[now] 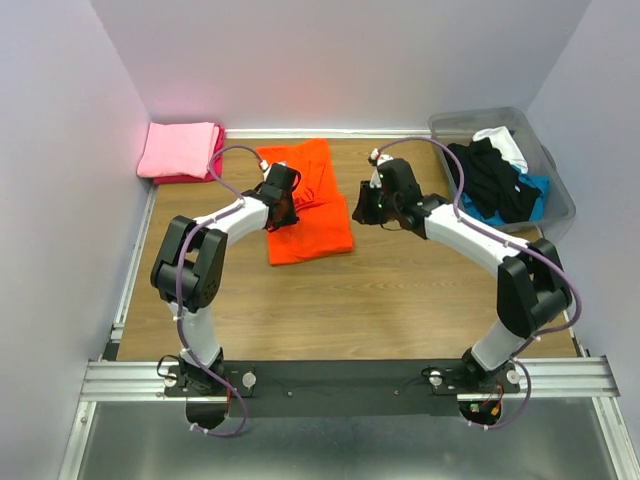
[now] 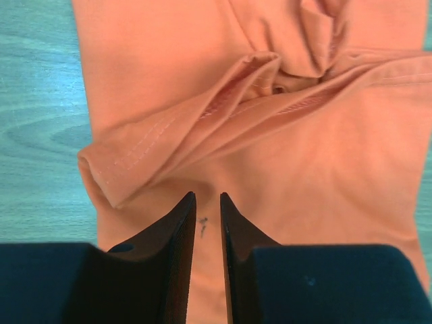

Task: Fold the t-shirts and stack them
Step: Fold the tshirt

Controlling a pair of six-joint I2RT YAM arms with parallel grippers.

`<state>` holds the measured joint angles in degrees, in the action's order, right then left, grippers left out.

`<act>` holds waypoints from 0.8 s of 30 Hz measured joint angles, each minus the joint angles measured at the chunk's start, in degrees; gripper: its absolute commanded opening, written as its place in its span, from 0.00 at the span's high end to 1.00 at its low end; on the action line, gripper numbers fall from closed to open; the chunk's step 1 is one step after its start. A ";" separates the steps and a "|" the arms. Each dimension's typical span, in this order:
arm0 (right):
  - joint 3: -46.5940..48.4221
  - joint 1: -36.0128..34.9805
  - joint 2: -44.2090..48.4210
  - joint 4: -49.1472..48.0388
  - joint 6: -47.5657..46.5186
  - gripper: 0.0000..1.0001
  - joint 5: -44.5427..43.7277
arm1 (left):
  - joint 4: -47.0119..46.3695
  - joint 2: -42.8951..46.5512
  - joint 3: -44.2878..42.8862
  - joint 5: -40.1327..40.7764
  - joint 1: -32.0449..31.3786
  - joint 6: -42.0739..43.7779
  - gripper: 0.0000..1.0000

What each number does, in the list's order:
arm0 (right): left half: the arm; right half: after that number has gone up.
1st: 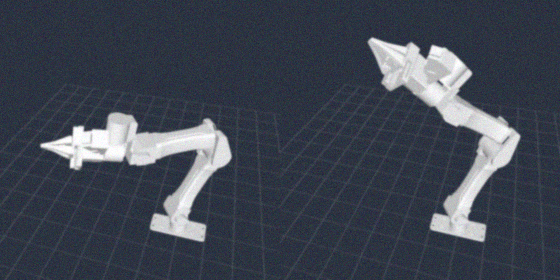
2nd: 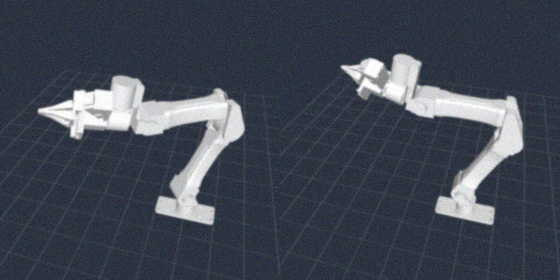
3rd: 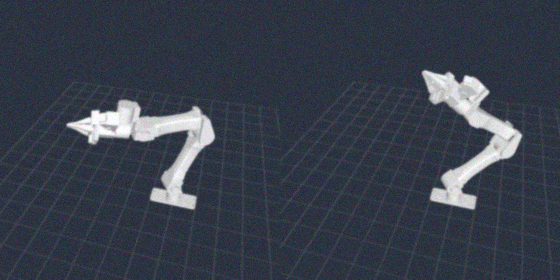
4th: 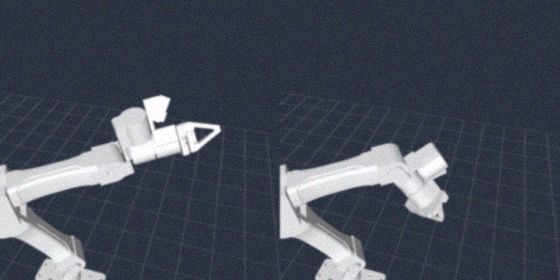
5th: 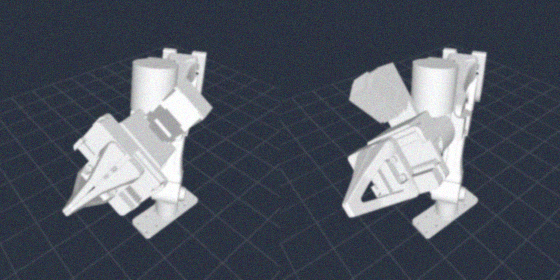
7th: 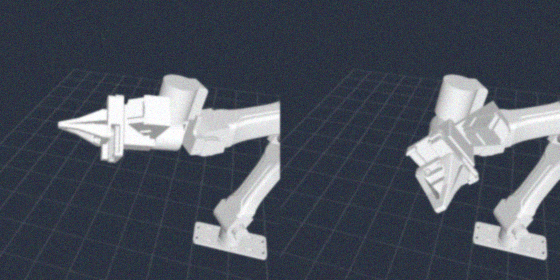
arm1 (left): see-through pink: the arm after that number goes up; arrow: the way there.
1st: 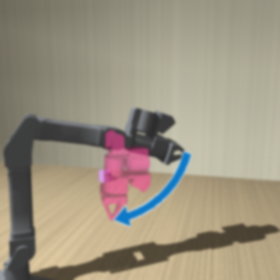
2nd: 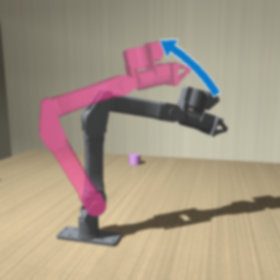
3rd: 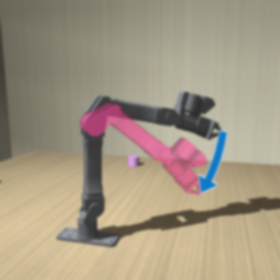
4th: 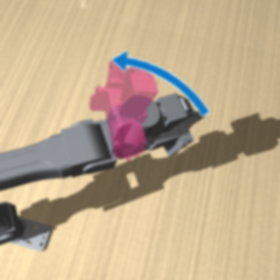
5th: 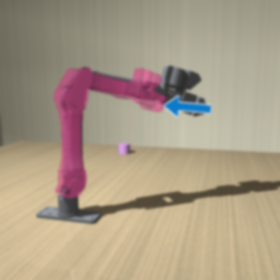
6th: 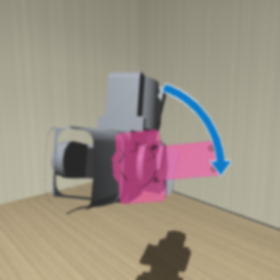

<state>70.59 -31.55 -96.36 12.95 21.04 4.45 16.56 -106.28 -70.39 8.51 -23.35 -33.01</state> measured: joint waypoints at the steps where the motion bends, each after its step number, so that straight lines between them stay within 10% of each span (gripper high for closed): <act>1: -1.51 0.00 1.07 0.20 0.42 0.70 0.00 | 0.48 -0.31 -0.24 0.02 0.00 0.09 0.72; 16: -8.33 0.00 8.85 0.15 3.58 0.70 -0.04 | 3.56 -10.80 -11.58 5.81 2.14 1.60 0.71; 24: -8.22 0.00 8.39 0.11 3.82 0.70 2.16 | 3.10 -16.35 -24.35 9.55 6.14 3.26 0.37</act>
<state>62.37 -31.55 -87.96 13.06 24.86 6.61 19.66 -122.63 -94.74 18.06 -17.21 -29.76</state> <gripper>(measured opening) 0.297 0.512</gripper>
